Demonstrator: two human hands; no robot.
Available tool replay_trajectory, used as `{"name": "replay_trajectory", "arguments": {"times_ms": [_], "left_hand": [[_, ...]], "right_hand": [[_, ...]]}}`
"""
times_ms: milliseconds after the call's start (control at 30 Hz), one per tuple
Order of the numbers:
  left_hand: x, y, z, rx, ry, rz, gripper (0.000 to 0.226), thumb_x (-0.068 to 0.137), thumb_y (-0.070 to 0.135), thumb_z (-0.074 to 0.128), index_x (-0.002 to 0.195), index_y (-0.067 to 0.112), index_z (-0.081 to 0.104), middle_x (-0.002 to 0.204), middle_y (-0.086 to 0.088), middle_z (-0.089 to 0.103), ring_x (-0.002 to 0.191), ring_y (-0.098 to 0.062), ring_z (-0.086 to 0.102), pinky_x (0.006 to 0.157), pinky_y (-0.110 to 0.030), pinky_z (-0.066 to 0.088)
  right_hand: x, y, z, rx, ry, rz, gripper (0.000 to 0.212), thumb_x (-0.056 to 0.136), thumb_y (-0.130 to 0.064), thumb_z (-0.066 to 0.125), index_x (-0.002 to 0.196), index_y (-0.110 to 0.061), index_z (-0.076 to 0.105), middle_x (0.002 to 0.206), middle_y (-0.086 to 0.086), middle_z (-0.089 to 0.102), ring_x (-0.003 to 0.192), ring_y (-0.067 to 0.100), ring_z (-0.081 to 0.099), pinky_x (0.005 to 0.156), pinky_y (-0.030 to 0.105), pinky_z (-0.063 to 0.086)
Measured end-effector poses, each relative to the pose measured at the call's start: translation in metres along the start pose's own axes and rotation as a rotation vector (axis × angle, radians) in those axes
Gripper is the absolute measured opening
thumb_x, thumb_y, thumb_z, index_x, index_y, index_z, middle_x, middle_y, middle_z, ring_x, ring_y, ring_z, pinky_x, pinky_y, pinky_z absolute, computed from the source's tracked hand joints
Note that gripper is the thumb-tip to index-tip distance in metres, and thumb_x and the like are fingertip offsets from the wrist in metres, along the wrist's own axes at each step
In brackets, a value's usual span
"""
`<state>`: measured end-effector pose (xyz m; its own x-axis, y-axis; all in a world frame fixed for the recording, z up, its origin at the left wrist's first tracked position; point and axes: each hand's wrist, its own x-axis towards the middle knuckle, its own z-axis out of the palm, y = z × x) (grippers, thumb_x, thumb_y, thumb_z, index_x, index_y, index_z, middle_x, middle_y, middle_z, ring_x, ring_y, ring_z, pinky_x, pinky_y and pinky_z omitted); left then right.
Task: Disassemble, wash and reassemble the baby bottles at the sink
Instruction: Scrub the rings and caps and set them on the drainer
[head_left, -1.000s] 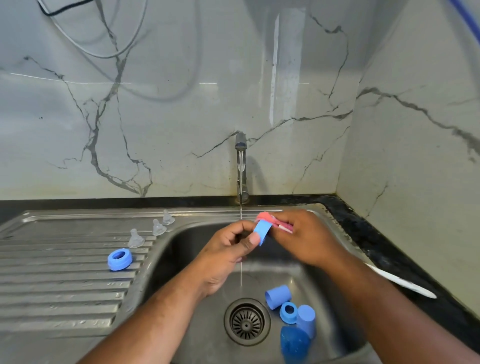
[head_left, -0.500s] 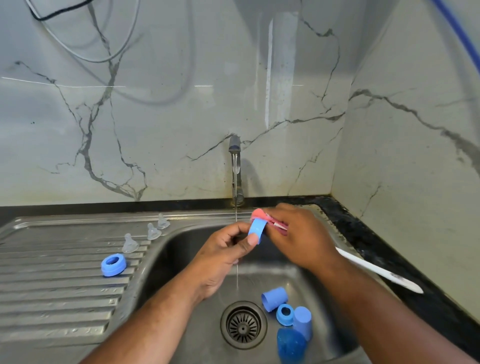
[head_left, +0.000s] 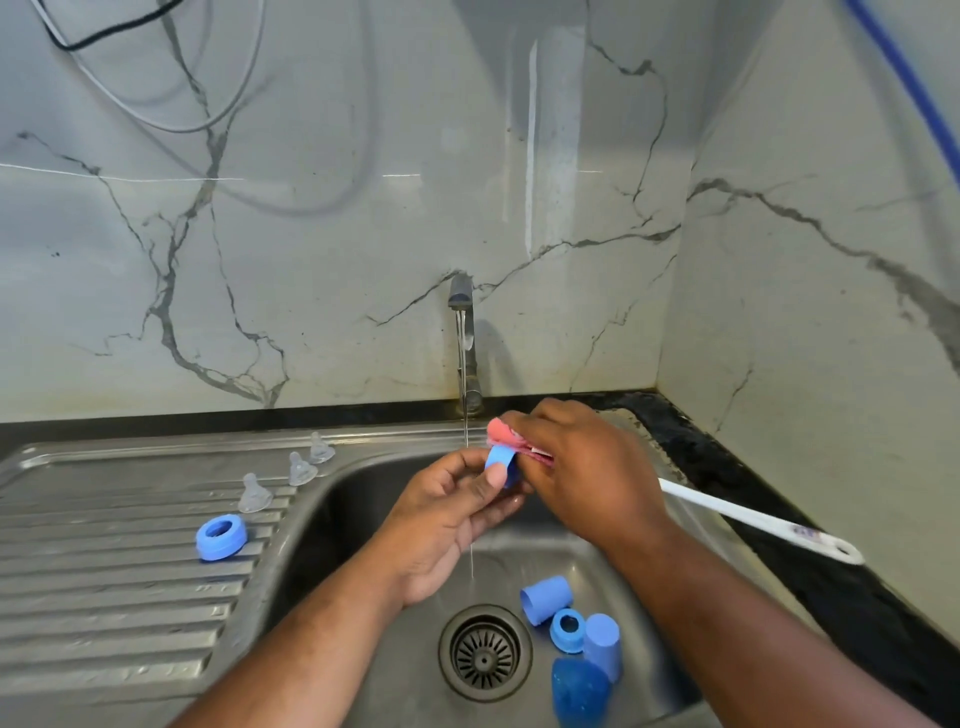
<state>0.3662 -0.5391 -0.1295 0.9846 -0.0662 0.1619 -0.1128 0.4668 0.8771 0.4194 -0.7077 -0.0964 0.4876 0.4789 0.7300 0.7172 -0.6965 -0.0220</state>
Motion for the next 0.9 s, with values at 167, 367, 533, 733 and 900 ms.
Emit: {"name": "replay_trajectory", "arguments": {"times_ms": [167, 367, 533, 733, 900], "left_hand": [[0.007, 0.0, -0.002, -0.037, 0.188, 0.064, 0.06, 0.072, 0.007, 0.078, 0.128, 0.002, 0.06, 0.113, -0.015, 0.075, 0.097, -0.019, 0.073, 0.084, -0.027, 0.059], [0.009, -0.001, -0.031, 0.743, 0.226, 0.237, 0.05, 0.074, 0.007, 0.088, 0.119, 0.016, 0.069, 0.107, 0.001, 0.078, 0.102, -0.019, 0.073, 0.094, -0.034, 0.058], [0.008, 0.002, -0.024, 0.604, 0.158, 0.229, 0.054, 0.079, 0.003, 0.083, 0.129, 0.013, 0.065, 0.116, -0.003, 0.076, 0.11, -0.02, 0.071, 0.099, -0.035, 0.055], [0.008, 0.001, -0.026, 0.556, 0.135, 0.22, 0.055, 0.082, -0.004, 0.078, 0.132, 0.009, 0.062, 0.119, -0.008, 0.074, 0.115, -0.025, 0.069, 0.101, -0.034, 0.054], [0.008, 0.001, -0.022, 0.569, 0.115, 0.216, 0.056, 0.083, -0.002, 0.079, 0.134, 0.009, 0.061, 0.12, -0.004, 0.074, 0.116, -0.019, 0.069, 0.102, -0.032, 0.053]], "right_hand": [[-0.002, -0.003, 0.007, 0.002, -0.013, -0.043, 0.043, 0.085, -0.029, 0.075, 0.126, -0.035, 0.065, 0.098, -0.009, 0.061, 0.089, 0.014, 0.059, 0.055, 0.023, 0.037], [0.001, 0.006, 0.008, 0.12, -0.115, 0.006, 0.039, 0.098, -0.036, 0.058, 0.136, -0.036, 0.057, 0.12, -0.012, 0.055, 0.108, 0.013, 0.056, 0.068, 0.031, 0.049], [-0.003, 0.0, 0.014, 0.175, -0.183, -0.115, 0.037, 0.102, -0.046, 0.041, 0.135, -0.043, 0.057, 0.124, -0.013, 0.05, 0.101, 0.009, 0.056, 0.067, 0.029, 0.047], [-0.003, 0.001, 0.017, 0.268, -0.175, -0.15, 0.033, 0.101, -0.036, 0.053, 0.13, -0.044, 0.064, 0.124, -0.019, 0.055, 0.107, 0.006, 0.054, 0.072, 0.022, 0.046], [-0.002, 0.009, 0.024, 0.239, -0.1, -0.018, 0.035, 0.097, -0.026, 0.058, 0.128, -0.038, 0.068, 0.121, -0.017, 0.055, 0.105, 0.015, 0.057, 0.071, 0.032, 0.052]]}}
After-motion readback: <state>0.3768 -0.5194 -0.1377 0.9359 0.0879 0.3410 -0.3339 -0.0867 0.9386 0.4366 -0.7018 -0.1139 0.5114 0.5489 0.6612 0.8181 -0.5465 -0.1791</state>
